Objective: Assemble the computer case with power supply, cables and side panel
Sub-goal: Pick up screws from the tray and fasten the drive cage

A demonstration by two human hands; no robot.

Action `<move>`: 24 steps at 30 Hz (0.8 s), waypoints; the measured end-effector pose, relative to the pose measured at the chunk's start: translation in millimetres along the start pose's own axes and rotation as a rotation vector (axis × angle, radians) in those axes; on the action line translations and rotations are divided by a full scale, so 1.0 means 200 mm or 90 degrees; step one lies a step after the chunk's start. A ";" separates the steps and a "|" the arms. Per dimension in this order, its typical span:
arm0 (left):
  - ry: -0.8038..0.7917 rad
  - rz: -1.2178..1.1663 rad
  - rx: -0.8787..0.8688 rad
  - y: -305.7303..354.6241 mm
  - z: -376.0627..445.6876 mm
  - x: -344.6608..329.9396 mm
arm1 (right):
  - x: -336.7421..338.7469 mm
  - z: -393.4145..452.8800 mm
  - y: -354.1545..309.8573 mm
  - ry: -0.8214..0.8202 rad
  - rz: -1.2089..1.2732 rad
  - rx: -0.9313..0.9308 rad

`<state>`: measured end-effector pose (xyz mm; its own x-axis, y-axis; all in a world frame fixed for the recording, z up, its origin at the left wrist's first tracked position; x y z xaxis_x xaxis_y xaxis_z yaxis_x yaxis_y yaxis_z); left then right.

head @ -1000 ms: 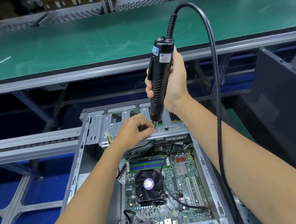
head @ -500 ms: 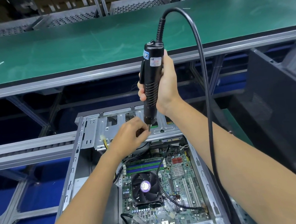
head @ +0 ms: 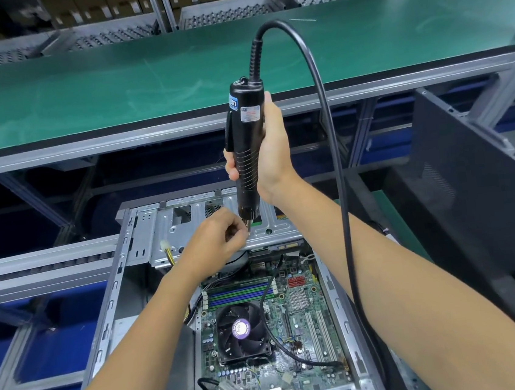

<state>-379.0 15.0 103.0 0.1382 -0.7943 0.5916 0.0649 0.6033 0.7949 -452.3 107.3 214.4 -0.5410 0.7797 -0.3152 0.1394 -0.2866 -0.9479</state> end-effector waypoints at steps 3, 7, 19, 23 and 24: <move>0.007 -0.067 0.048 -0.02 0.00 0.02 | 0.01 0.00 -0.01 0.006 0.007 -0.002; 0.061 -0.202 0.101 -0.03 0.00 0.05 | 0.01 0.00 -0.02 0.015 0.018 -0.001; 0.088 -0.462 0.156 -0.01 -0.03 0.07 | 0.04 0.01 -0.11 0.058 0.133 0.055; 0.083 -0.473 0.158 -0.01 -0.03 0.05 | 0.06 0.01 -0.11 0.055 0.138 0.067; 0.081 -0.470 0.161 0.00 -0.03 0.05 | 0.06 0.01 -0.11 0.053 0.140 0.069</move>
<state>-372.0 7.2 107.2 0.2604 -0.9593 -0.1096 -0.0407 -0.1243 0.9914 -463.5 122.4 232.3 -0.4360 0.7341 -0.5207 0.1545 -0.5089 -0.8469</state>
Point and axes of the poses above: each hand's wrist, its own z-axis towards the middle knuckle, its own x-axis out of the back of the hand, y = z × x, the point moved 6 cm from there along z, towards the middle knuckle, and after that the axes turned 13 degrees about -z, right-handed, at the moved point
